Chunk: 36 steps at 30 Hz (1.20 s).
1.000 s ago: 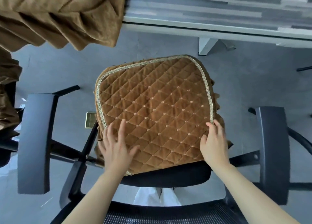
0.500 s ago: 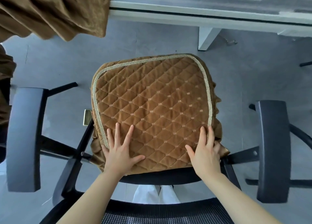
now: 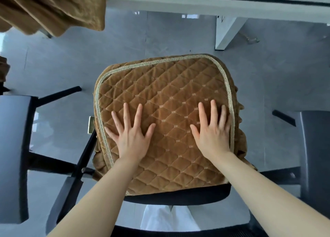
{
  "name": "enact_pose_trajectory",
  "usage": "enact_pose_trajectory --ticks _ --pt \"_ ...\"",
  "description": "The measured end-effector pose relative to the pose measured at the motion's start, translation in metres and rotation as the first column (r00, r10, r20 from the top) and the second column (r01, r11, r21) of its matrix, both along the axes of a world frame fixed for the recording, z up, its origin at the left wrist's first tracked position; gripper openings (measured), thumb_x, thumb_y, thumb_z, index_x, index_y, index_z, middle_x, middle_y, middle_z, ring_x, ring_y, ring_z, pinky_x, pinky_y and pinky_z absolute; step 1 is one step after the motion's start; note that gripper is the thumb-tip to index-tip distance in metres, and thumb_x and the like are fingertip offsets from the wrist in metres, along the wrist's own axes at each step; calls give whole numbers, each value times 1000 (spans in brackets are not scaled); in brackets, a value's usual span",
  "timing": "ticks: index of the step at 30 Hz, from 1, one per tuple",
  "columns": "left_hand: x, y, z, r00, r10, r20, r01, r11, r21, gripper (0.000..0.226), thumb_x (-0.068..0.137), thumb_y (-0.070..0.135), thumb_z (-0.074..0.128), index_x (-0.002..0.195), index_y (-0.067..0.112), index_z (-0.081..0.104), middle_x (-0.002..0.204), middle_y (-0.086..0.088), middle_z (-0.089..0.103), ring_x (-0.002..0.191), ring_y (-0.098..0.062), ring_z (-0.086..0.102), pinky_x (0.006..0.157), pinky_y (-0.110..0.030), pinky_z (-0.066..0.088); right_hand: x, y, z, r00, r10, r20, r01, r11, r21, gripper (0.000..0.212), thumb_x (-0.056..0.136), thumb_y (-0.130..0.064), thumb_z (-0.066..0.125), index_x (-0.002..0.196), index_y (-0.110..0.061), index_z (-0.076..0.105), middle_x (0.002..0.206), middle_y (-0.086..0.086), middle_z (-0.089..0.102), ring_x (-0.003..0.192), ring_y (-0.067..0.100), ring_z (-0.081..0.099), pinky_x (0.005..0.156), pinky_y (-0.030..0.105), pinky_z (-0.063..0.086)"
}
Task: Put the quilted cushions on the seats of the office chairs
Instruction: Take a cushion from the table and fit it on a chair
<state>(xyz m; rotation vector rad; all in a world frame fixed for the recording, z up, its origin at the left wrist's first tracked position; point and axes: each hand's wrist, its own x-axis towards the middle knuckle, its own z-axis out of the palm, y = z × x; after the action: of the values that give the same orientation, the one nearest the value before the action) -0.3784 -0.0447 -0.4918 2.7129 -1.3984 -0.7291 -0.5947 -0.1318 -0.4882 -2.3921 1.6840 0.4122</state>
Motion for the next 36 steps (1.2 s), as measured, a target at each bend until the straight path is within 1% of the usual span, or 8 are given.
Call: enact_pose_trajectory --ticks 5,10,17,21,25,29,32,36 --pt "0 0 -21 1000 13 24 -11 999 -51 72 90 72 25 153 47 -1 164 6 -16 147 -33 -23 110 -73 -6 -4 5 -17 1000 3 -7 -3 997 -83 69 94 -54 31 153 -22 17 159 17 15 143 45 15 113 61 12" --pt "2 -2 -27 999 -4 50 5 1000 -16 74 89 73 20 153 46 -4 164 3 -14 147 -35 -23 109 -72 -8 -1 3 -21 1000 -3 -15 1 994 -106 69 92 -54 34 152 -21 23 157 18 21 141 45 20 112 61 14" --pt "21 -18 -9 990 -82 116 77 996 43 75 86 70 27 151 32 24 154 -15 26 145 -48 10 109 -73 11 4 -12 6 1000 -4 -26 2 998 -69 62 90 -51 46 143 -19 38 145 20 35 128 46 34 102 63 32" --pt "52 -36 -5 999 21 38 -23 999 39 74 91 64 30 154 34 7 163 -12 -1 149 -39 -12 113 -69 2 16 -42 16 999 24 -24 -26 997 -79 63 93 -51 42 146 -17 34 146 21 33 130 46 32 104 64 30" --pt "73 -61 -3 990 120 -71 -116 991 63 71 94 62 33 154 38 3 164 -7 -9 150 -35 -11 112 -70 7 41 -73 6 1000 23 -17 -22 999 43 71 92 -59 29 152 -25 15 158 19 11 141 49 14 104 71 19" --pt "79 -65 2 993 90 -78 -79 987 143 71 94 65 30 154 40 0 165 -5 -7 150 -33 -5 114 -65 13 49 -77 1 997 7 -71 0 996 93 71 92 -63 18 153 -29 1 160 15 2 144 46 4 108 70 10" --pt "85 -67 11 997 24 -79 -3 968 249 72 95 65 26 153 41 -10 164 -5 -13 150 -33 -8 115 -63 13 52 -82 17 995 19 -102 -4 989 148 72 93 -62 21 152 -29 -1 161 15 0 144 46 5 110 66 12" --pt "93 -62 35 985 -53 -165 119 899 421 83 98 44 44 150 40 -20 162 -8 -22 150 -33 -14 119 -56 15 55 -86 58 991 19 -130 19 959 284 67 98 -46 33 152 -22 4 160 15 8 144 40 15 116 51 24"
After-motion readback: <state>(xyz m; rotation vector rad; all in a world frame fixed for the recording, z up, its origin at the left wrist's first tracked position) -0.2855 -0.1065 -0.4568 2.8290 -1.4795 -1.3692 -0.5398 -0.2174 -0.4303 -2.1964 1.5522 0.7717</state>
